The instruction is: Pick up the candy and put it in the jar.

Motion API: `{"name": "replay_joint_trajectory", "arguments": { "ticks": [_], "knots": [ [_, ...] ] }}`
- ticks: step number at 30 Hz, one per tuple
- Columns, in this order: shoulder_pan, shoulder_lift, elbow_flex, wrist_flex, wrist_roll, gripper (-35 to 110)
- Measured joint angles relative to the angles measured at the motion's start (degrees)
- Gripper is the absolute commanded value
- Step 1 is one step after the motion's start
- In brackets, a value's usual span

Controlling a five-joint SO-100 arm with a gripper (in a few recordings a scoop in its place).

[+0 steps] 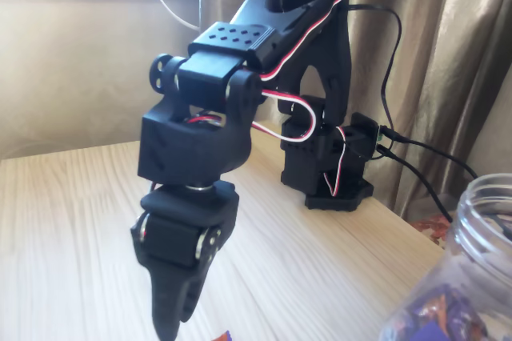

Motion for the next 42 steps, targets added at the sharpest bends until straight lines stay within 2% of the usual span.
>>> {"name": "replay_joint_trajectory", "arguments": {
  "ticks": [11,22,32,42],
  "knots": [
    [-4.04,-0.26,3.78,-4.92,-7.73,22],
    [-4.57,-6.86,-5.71,-0.7,-13.36,24],
    [-6.15,-10.11,-7.21,0.26,-15.38,24],
    [-6.06,-12.74,-11.25,3.34,-16.08,0]
  ]
}}
